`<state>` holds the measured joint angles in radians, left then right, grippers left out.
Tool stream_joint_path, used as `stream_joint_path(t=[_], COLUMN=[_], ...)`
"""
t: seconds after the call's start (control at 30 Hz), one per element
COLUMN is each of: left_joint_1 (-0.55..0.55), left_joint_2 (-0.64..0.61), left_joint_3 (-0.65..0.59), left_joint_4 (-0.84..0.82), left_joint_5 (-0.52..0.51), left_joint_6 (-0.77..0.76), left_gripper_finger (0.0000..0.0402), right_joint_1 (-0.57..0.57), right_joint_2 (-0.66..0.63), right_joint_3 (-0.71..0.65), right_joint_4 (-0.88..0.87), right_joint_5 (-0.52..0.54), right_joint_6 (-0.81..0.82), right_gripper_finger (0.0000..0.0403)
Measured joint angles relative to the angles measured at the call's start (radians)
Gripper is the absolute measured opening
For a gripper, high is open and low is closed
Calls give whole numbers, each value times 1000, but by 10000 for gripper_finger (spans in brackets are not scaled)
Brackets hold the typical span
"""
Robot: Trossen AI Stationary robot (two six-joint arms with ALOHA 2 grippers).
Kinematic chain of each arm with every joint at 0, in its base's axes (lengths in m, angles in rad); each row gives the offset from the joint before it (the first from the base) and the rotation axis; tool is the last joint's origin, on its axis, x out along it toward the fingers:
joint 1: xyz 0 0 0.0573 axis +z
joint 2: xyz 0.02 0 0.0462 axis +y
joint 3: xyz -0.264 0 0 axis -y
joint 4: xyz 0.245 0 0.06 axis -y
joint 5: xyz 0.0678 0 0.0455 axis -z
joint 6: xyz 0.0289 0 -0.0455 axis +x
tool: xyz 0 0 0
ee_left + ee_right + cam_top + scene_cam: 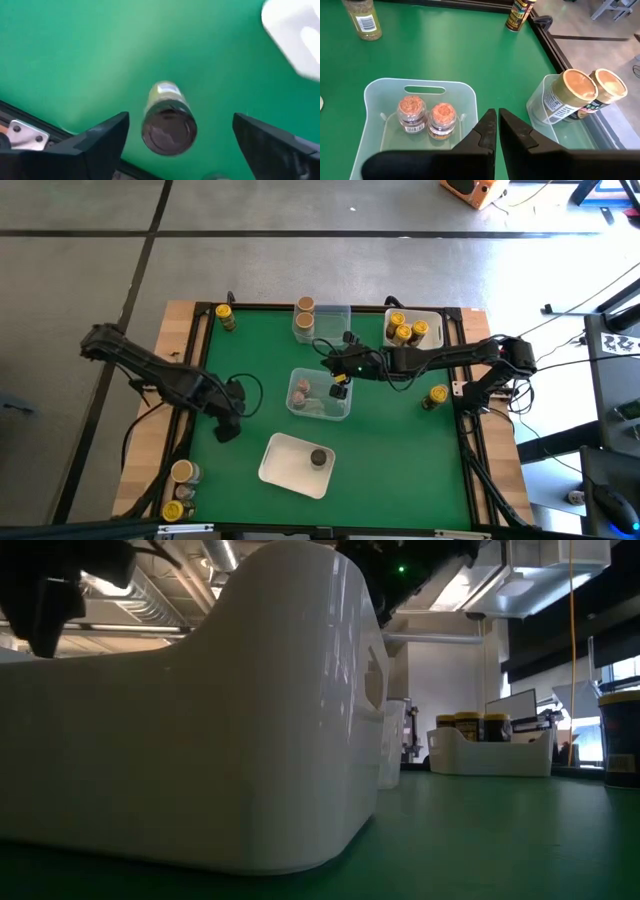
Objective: Sort spices by type
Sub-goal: Put the black seasoning bottle into the bottom white bin
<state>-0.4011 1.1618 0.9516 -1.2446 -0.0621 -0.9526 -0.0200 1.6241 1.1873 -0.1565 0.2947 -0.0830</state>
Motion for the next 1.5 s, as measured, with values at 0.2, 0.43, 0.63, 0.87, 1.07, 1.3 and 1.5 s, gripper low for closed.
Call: stream_joint_path(t=[0.2,0.43,0.63,0.87,1.07,1.3,1.5], left_joint_1=[-36,-71,-109,-136,-137,-136,-134], left_joint_2=[33,33,32,32,32,32,32], left_joint_3=[0,-1,-9,-108,-198,-236,-231], left_joint_4=[-5,-24,-49,24,143,193,213], left_joint_5=[9,-2,-91,-73,-59,-47,-44], left_joint_6=[23,22,-36,-62,-68,-70,-70], left_gripper_finger=[387,388,388,388,371,264,185], right_joint_1=[0,0,0,0,0,0,0], right_joint_2=[0,0,0,0,0,0,0], right_joint_3=[0,0,0,0,0,0,-1], right_joint_4=[0,10,9,11,28,28,26], right_joint_5=[0,0,0,0,0,0,3], right_joint_6=[0,-1,-1,-1,-2,-2,-47], right_gripper_finger=[21,21,21,21,21,21,21])
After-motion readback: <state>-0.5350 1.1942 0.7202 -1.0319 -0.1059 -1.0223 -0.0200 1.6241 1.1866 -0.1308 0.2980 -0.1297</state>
